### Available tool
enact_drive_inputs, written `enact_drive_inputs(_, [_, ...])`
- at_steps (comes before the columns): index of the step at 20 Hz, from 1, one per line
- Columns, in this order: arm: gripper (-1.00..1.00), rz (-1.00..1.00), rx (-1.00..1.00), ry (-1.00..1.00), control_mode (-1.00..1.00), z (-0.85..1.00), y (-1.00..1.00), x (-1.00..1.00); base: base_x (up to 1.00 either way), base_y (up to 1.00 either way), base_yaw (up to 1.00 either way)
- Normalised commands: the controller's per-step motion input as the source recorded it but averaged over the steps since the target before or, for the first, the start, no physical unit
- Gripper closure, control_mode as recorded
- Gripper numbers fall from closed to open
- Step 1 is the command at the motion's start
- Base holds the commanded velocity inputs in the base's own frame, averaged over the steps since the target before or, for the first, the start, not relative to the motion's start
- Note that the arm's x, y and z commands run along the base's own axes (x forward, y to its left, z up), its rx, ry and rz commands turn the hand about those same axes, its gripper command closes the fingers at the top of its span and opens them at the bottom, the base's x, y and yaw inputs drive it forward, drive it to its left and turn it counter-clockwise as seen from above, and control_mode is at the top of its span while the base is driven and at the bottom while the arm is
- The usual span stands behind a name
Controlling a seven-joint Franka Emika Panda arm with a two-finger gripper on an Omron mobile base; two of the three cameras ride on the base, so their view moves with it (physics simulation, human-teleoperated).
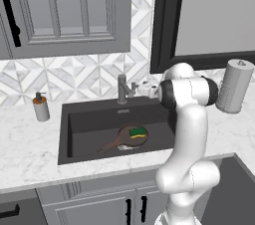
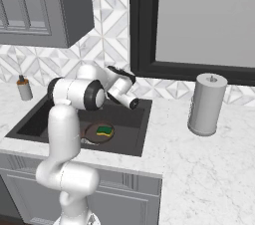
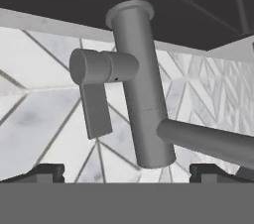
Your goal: Pick the pan and sponge and place them into the sink. Then turn on the water.
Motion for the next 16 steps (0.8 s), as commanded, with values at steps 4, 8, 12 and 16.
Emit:
enact_drive_inputs(4, [-1.0,0.01,0.0,-0.01,-1.0,-0.47,0.11,0.42,0.0,0.0,0.0])
enact_drive_inputs(8, [-1.0,0.0,0.0,-0.02,-1.0,-0.37,0.16,0.43,0.0,0.0,0.0])
enact_drive_inputs(12, [-1.0,0.0,0.0,-0.05,-1.0,-0.17,0.13,0.44,0.0,0.0,0.0])
enact_drive_inputs(16, [-1.0,0.0,0.0,-0.06,-1.0,-0.02,0.02,0.44,0.0,0.0,0.0])
